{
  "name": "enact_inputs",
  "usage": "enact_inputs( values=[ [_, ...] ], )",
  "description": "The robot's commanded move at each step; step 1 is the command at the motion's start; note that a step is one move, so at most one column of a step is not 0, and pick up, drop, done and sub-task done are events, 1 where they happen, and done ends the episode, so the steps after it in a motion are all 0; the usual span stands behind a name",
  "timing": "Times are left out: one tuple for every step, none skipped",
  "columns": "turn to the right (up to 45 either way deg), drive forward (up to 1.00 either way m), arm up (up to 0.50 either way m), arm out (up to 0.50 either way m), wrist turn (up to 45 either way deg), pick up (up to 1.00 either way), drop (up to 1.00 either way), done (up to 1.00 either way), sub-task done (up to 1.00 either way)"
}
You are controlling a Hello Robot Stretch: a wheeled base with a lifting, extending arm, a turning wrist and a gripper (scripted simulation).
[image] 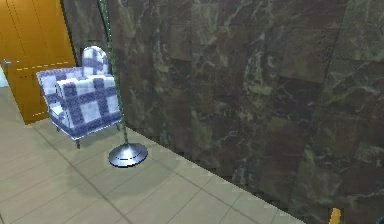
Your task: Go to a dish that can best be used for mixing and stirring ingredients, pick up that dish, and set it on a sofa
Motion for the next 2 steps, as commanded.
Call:
enact_inputs(
  values=[
    [0.0, 0.0, 0.0, 0.0, -12.0, 0.0, 0.0, 0.0, 0.0],
    [0.0, 0.0, 0.0, -0.3, 0.0, 0.0, 0.0, 0.0, 0.0]
  ],
)
